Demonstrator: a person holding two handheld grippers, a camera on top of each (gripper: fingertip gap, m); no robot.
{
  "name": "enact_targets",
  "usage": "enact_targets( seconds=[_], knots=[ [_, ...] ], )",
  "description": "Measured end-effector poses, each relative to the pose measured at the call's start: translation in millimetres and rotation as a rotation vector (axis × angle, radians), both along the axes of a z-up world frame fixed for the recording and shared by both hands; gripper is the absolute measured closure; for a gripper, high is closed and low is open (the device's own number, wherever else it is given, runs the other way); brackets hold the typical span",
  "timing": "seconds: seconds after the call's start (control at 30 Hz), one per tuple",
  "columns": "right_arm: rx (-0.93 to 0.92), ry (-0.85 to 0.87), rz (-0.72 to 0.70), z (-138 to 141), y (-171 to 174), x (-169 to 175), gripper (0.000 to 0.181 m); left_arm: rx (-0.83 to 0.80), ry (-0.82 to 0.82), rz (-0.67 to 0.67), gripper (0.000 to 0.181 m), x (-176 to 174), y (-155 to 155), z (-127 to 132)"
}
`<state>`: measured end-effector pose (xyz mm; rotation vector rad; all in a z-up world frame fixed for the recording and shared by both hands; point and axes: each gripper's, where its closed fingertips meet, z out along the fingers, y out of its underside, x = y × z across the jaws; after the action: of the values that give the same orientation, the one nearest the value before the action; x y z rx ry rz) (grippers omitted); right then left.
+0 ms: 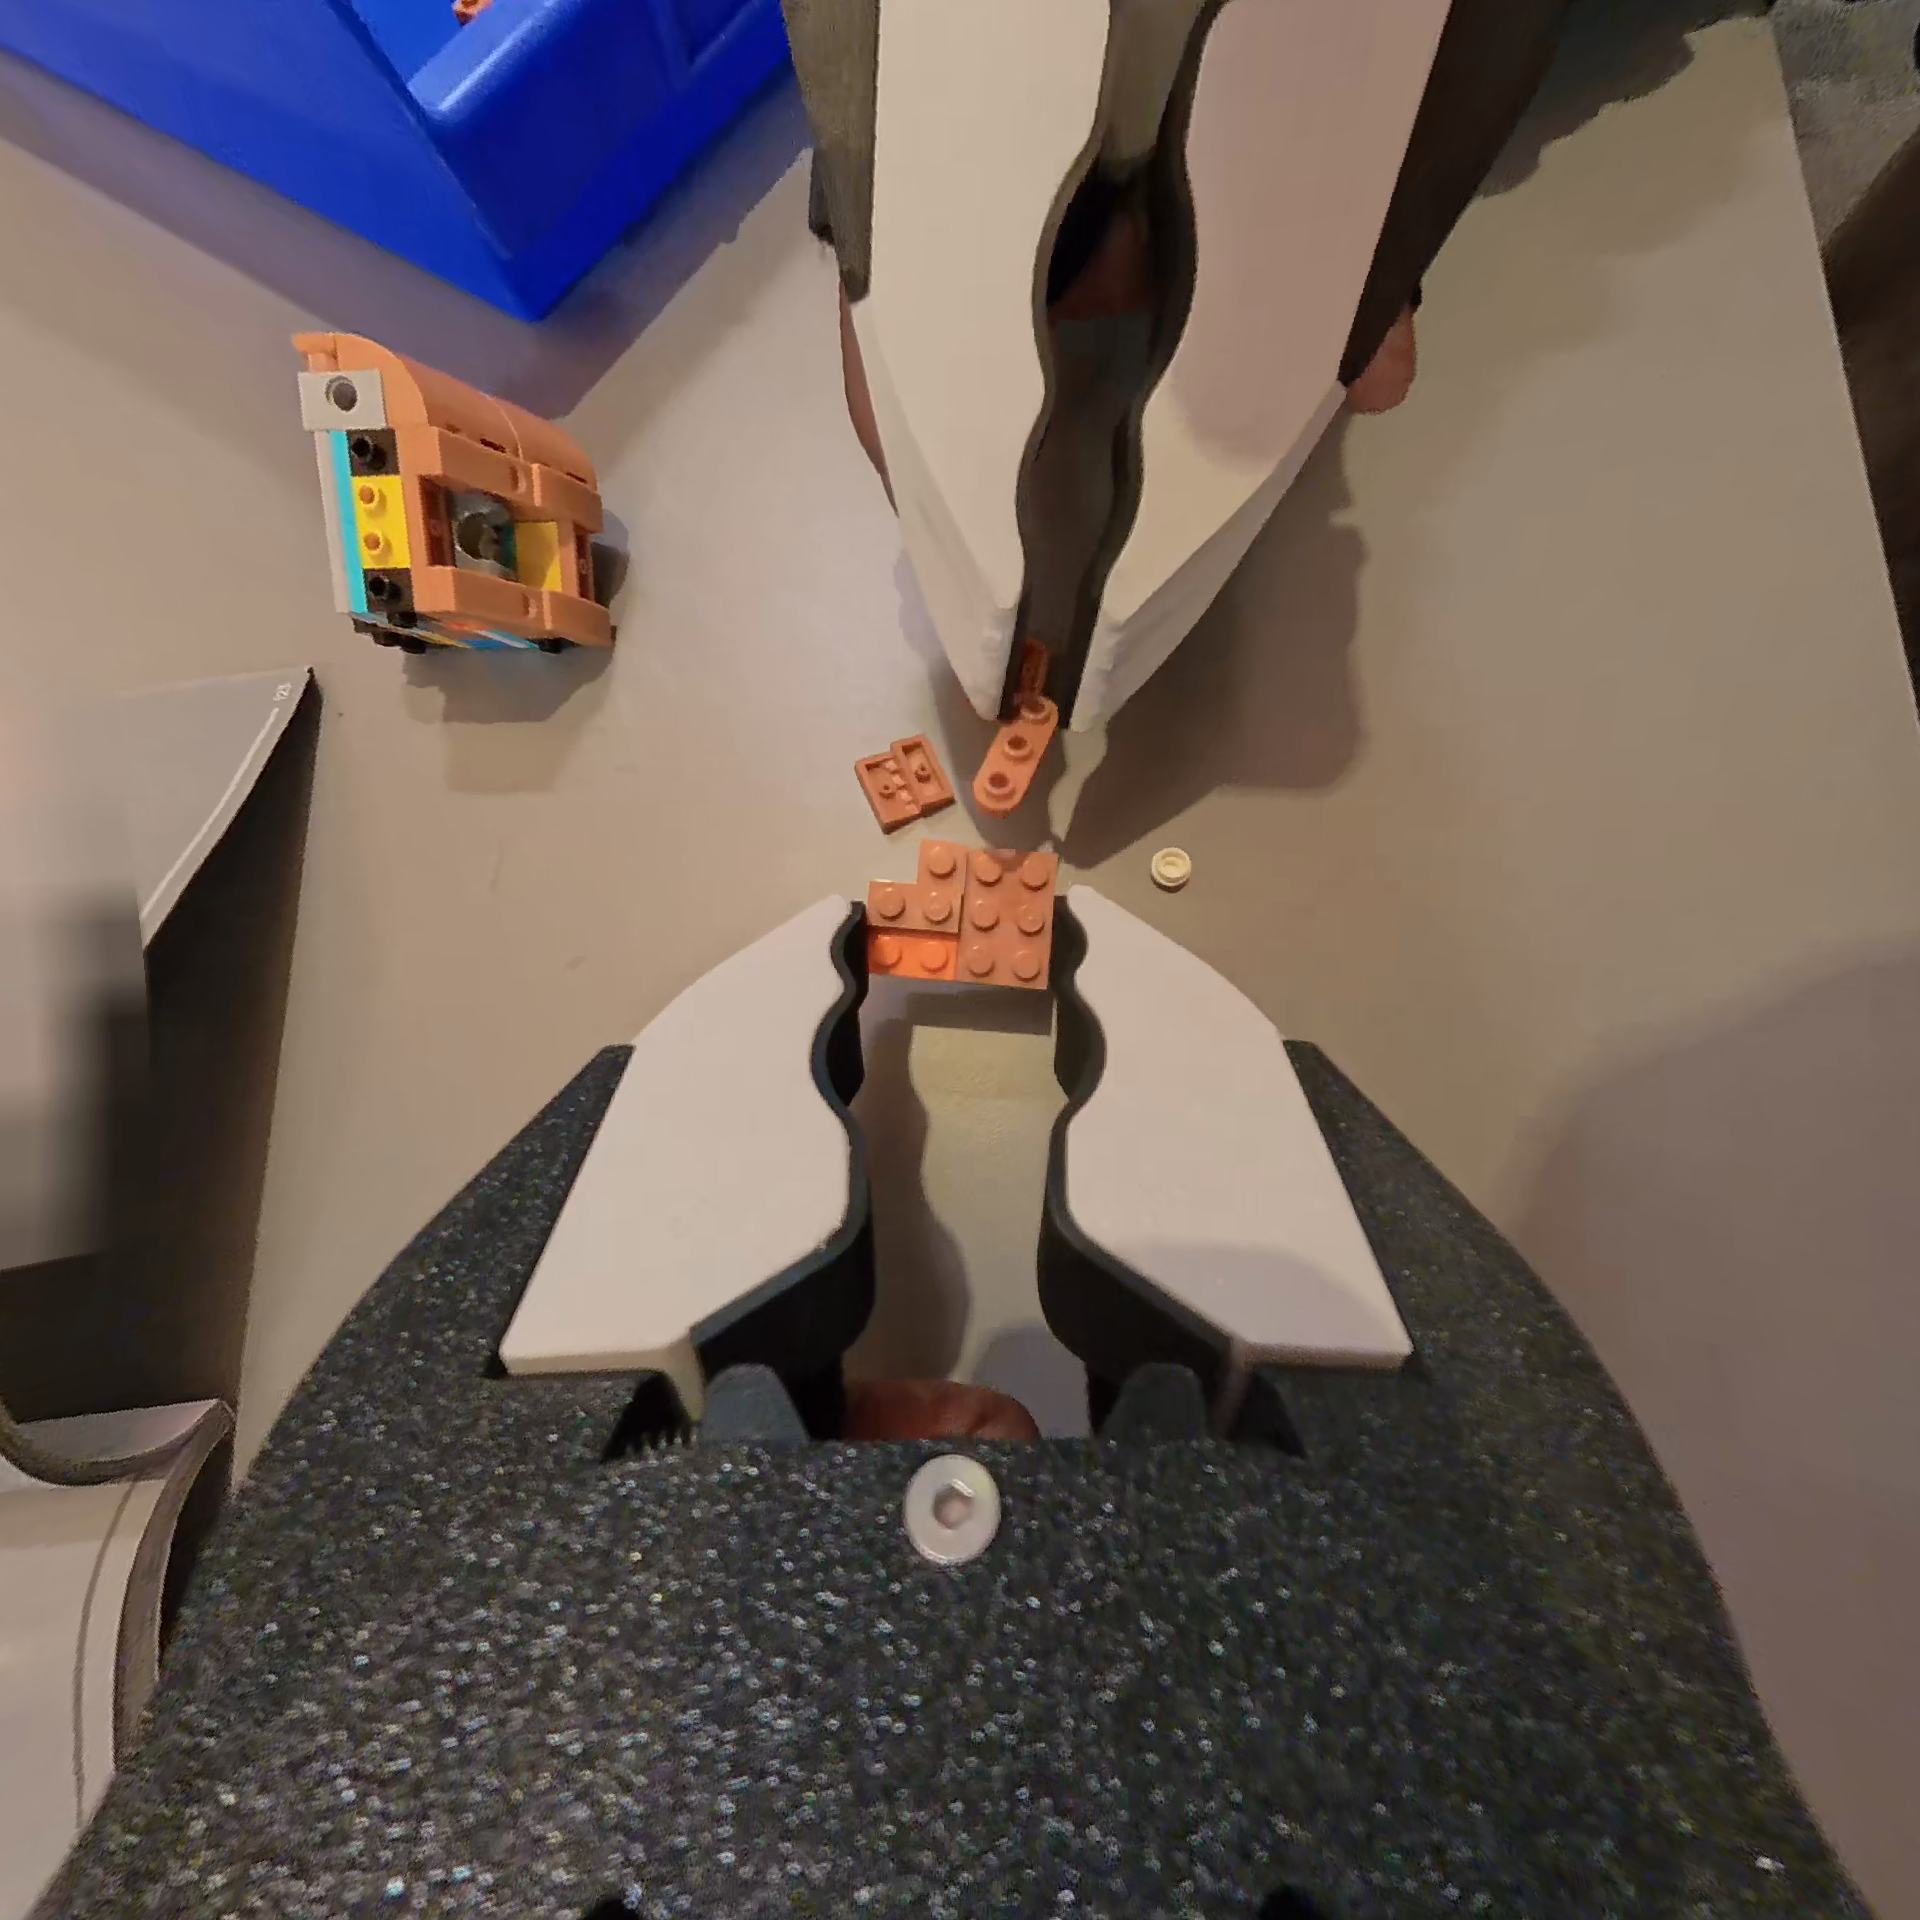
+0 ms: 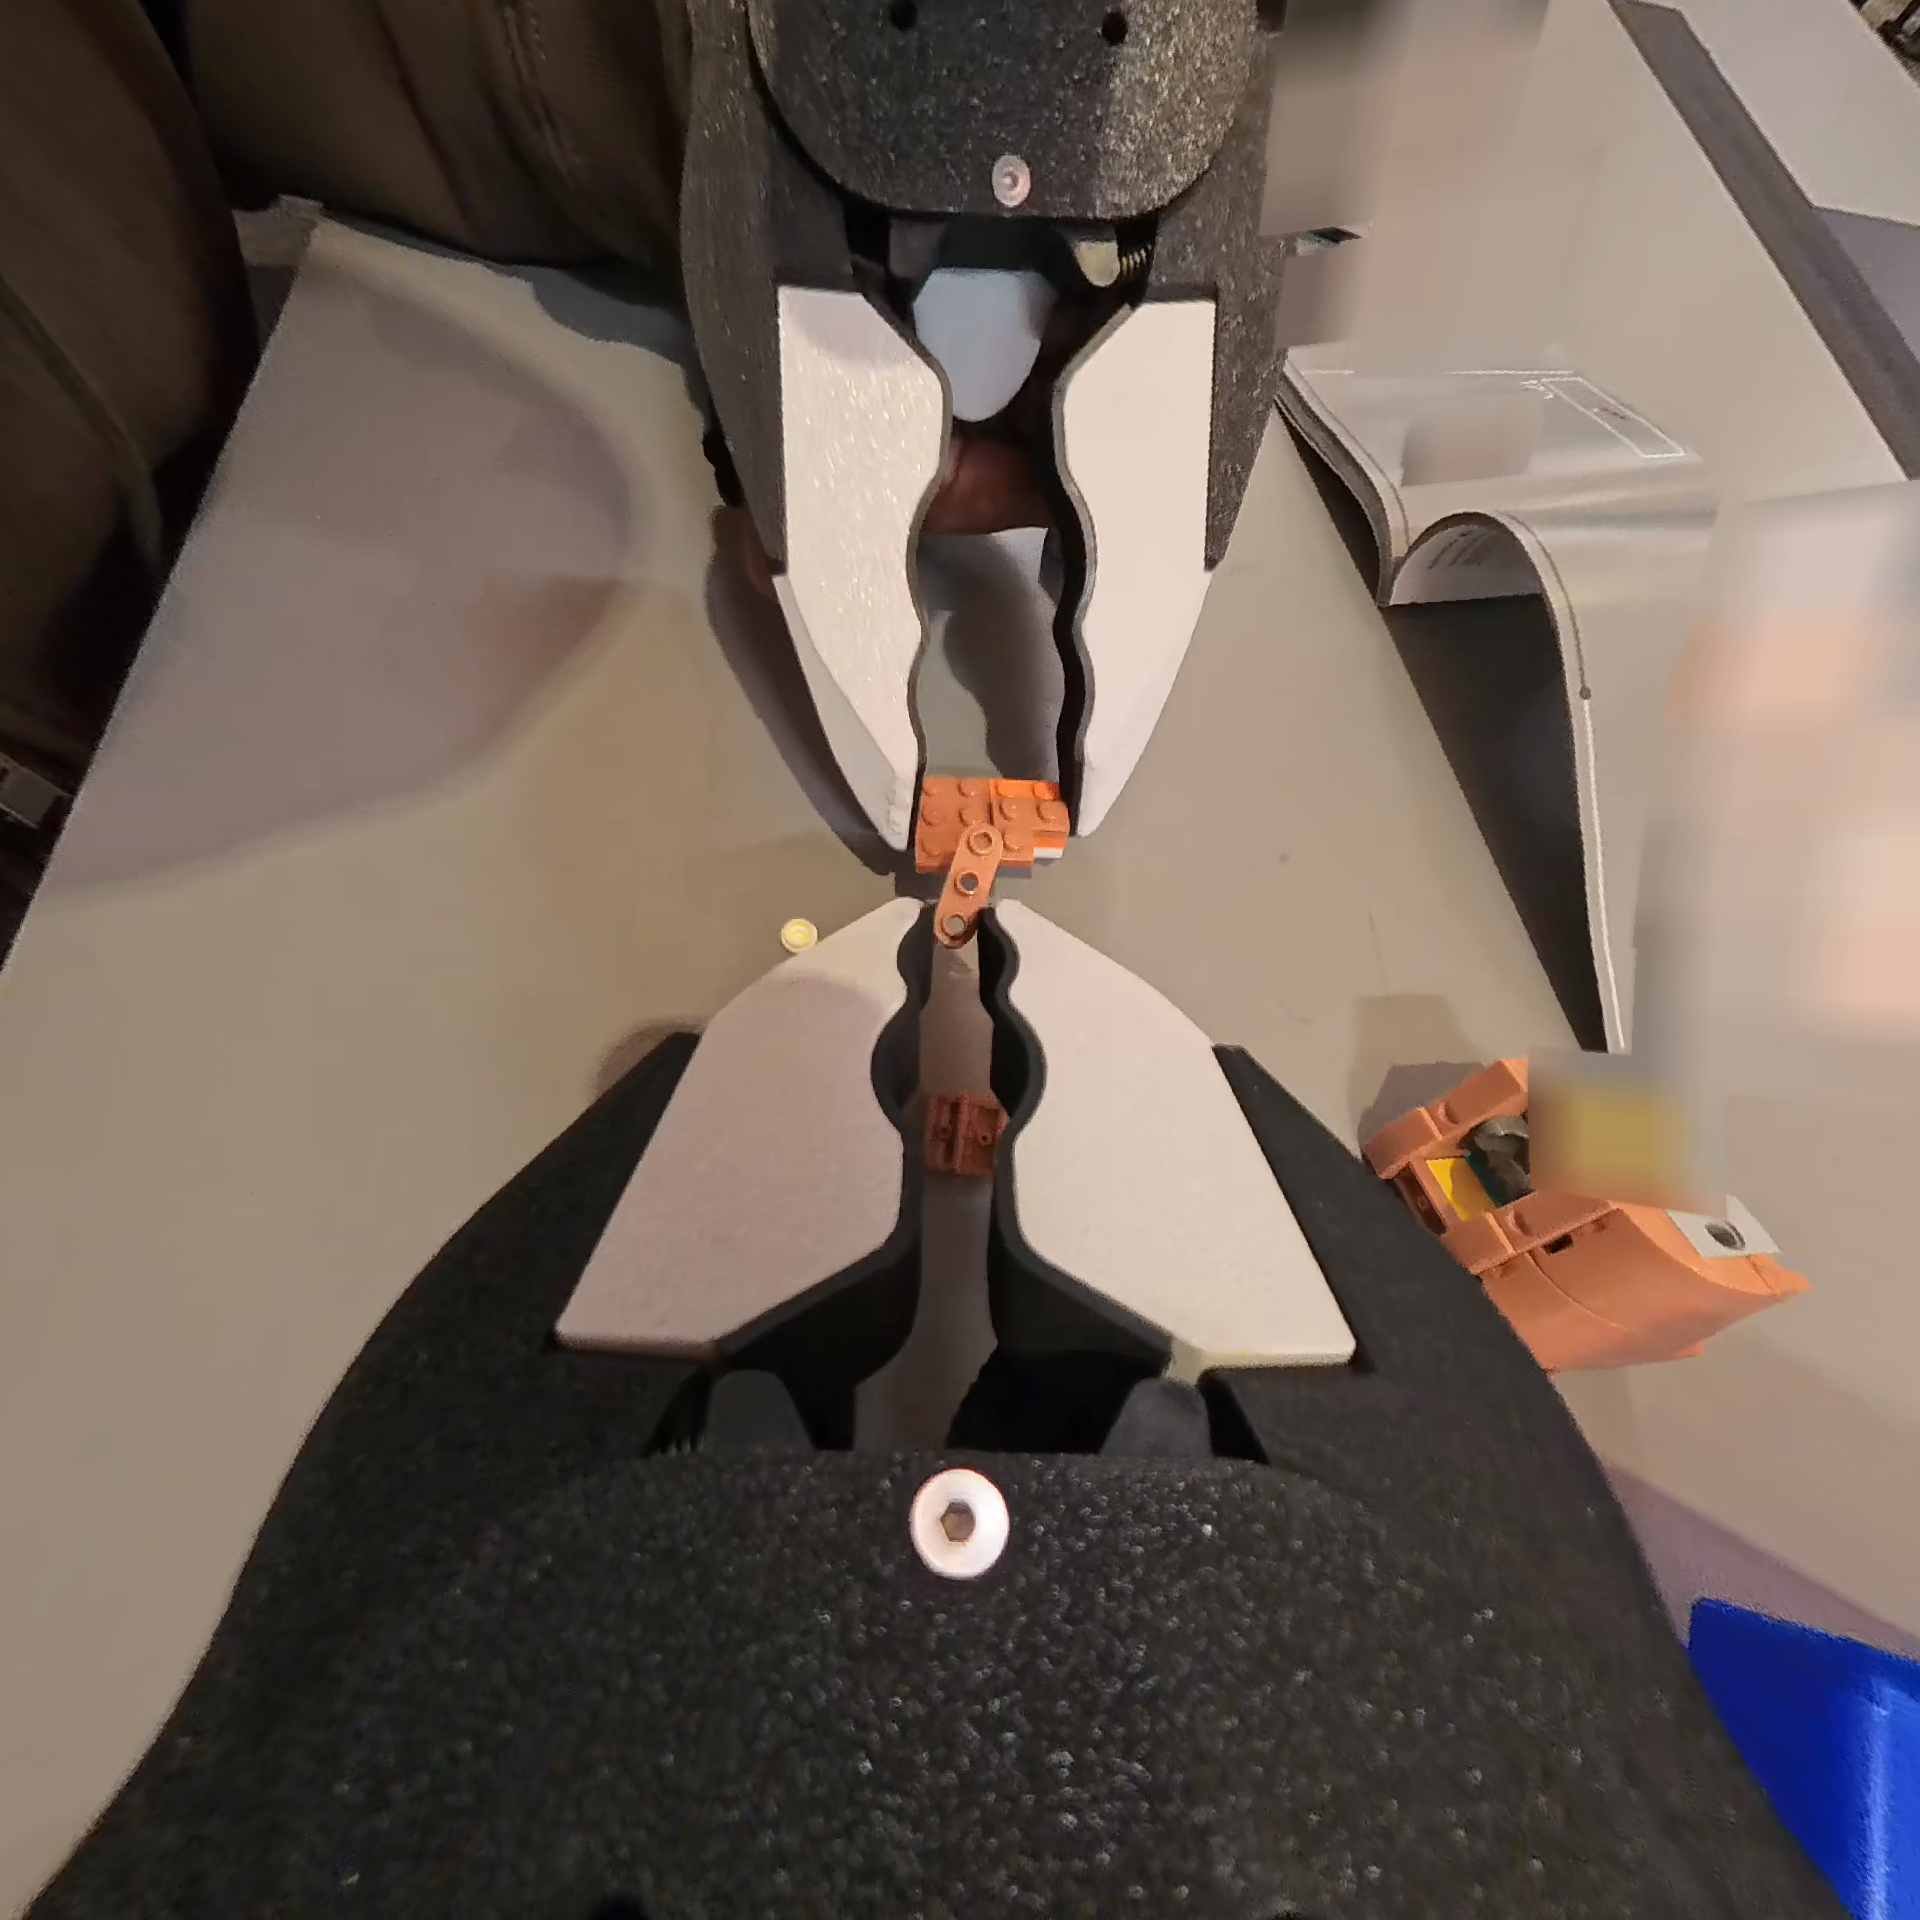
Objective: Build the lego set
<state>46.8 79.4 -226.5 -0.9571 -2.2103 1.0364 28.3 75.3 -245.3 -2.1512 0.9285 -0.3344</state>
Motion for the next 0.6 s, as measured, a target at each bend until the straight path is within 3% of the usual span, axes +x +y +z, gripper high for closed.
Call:
enact_targets(
  seconds=[0.6],
  knots=[
    [0.176, -0.084, 0.038, -14.2, -12.3, -5.0, 0.173, -0.041, 0.027, -0.024, 0.147, 7.2, -6.6, -6.7]
  ],
)
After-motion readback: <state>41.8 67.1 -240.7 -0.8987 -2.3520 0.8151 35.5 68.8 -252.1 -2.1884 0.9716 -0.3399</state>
